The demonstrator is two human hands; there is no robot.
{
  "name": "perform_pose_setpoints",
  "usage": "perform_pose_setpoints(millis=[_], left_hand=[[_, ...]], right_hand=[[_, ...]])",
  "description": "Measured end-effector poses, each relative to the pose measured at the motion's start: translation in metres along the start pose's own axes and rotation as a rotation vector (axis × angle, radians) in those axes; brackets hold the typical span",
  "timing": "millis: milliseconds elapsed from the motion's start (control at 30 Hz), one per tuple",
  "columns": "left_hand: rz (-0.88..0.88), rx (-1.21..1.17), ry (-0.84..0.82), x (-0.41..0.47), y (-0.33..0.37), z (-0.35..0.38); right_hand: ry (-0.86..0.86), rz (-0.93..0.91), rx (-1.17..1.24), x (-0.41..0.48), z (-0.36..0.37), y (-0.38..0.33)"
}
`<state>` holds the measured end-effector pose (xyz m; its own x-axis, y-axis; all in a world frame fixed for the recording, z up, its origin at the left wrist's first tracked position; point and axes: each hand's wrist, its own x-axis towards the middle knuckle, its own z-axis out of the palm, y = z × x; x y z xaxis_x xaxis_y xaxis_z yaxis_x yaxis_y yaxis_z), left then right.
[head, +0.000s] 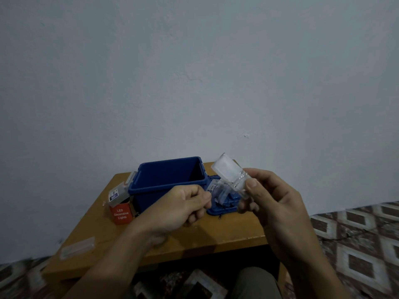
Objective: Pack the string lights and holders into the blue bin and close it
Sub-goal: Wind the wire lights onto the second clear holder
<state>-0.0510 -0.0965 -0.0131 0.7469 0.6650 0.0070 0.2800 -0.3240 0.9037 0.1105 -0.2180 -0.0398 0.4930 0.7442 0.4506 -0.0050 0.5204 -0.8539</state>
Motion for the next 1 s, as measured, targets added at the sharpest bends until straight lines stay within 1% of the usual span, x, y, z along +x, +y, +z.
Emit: perform_pose_setpoints(millis=[133, 200, 300, 400, 500, 567, 633, 667, 800, 867, 1000], left_hand=[[-0.047, -0.217, -0.103, 0.005, 0.005, -0.011], [-0.045, -0.27, -0.167, 0.008, 0.009, -0.019], [-0.047, -0.193, -0.198, 0.012, 0.021, -0.029], [-0.046, -0.015, -0.157, 0.012, 0.04, -0.034], [0.01, 0.258, -0.082, 0.008, 0.058, -0.034], [0.071, 0.404, -0.036, 0.004, 0.066, -0.031], [0.128, 0.489, 0.012, 0.0, 0.07, -0.026], [0.146, 0.493, 0.023, -0.003, 0.07, -0.022], [0.137, 0.28, -0.027, -0.017, 0.062, -0.011], [0.135, 0.146, -0.025, -0.022, 0.055, -0.004], [0.097, -0.084, 0.065, -0.026, 0.044, 0.011]], right_hand=[[-0.167, 0.08, 0.103, -0.001, -0.004, -0.003], [-0.273, 0.089, 0.077, -0.003, -0.006, -0.004], [-0.4, 0.084, -0.101, -0.005, -0.007, -0.006], [-0.431, 0.068, -0.278, -0.006, -0.005, -0.006], [-0.406, 0.055, -0.42, -0.007, 0.0, -0.005], [-0.351, 0.012, -0.535, -0.007, 0.003, -0.002], [-0.279, -0.035, -0.608, -0.007, 0.005, 0.001], [-0.244, -0.062, -0.634, -0.007, 0.007, 0.003], [-0.089, -0.165, -0.702, -0.007, 0.008, 0.002], [-0.033, -0.206, -0.715, -0.006, 0.007, 0.001], [0.023, -0.274, -0.715, -0.006, 0.009, 0.001]])
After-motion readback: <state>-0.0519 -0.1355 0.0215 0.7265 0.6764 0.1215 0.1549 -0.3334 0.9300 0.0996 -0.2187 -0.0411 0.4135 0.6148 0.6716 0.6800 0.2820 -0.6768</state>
